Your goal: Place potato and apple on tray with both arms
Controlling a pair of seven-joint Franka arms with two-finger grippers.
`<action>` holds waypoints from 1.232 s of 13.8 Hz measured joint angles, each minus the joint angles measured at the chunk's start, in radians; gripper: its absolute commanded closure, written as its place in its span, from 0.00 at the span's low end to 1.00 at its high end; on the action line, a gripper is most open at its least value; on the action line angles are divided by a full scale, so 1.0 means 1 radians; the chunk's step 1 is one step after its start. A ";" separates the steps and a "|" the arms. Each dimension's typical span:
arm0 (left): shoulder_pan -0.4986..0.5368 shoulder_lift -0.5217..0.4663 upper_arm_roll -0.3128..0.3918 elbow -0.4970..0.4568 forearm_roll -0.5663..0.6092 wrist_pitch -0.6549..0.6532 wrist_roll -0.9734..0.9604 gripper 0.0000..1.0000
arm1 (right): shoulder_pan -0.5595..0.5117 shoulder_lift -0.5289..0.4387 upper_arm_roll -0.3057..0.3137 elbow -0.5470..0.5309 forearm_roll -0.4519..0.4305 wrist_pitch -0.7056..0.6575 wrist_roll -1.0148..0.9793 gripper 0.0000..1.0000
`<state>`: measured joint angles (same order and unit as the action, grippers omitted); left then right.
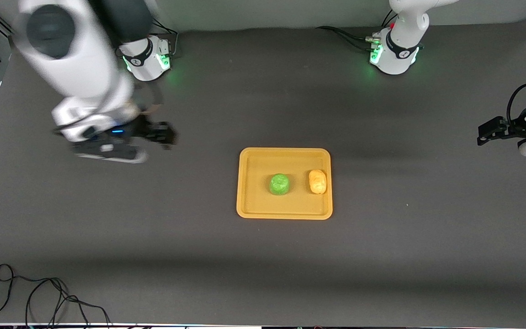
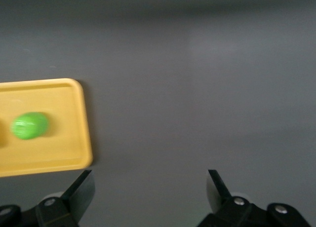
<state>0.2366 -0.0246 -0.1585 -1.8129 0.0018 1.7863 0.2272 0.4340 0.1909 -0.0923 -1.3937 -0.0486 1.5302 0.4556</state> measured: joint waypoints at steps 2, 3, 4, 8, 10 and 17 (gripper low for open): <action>0.000 0.003 -0.001 0.001 -0.002 0.001 -0.002 0.00 | -0.121 -0.063 -0.002 -0.068 0.002 0.007 -0.158 0.00; 0.000 0.004 -0.001 0.003 -0.003 0.001 -0.002 0.00 | -0.180 -0.085 -0.002 -0.090 0.003 0.011 -0.231 0.00; 0.000 0.005 -0.001 0.005 -0.003 0.001 -0.002 0.00 | -0.232 -0.097 0.001 -0.103 0.007 0.017 -0.293 0.00; -0.006 0.005 -0.012 0.010 -0.002 -0.002 -0.005 0.00 | -0.457 -0.114 0.083 -0.146 0.023 0.046 -0.451 0.00; -0.022 0.005 -0.019 0.010 -0.002 -0.013 -0.026 0.00 | -0.522 -0.127 0.115 -0.184 0.027 0.076 -0.484 0.00; -0.034 0.003 -0.021 0.010 -0.002 -0.028 -0.040 0.00 | -0.528 -0.156 0.137 -0.194 0.028 0.077 -0.490 0.00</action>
<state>0.2026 -0.0212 -0.1796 -1.8028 -0.0003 1.7580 0.1875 -0.0938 0.0353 0.0442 -1.5872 -0.0205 1.6068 -0.0340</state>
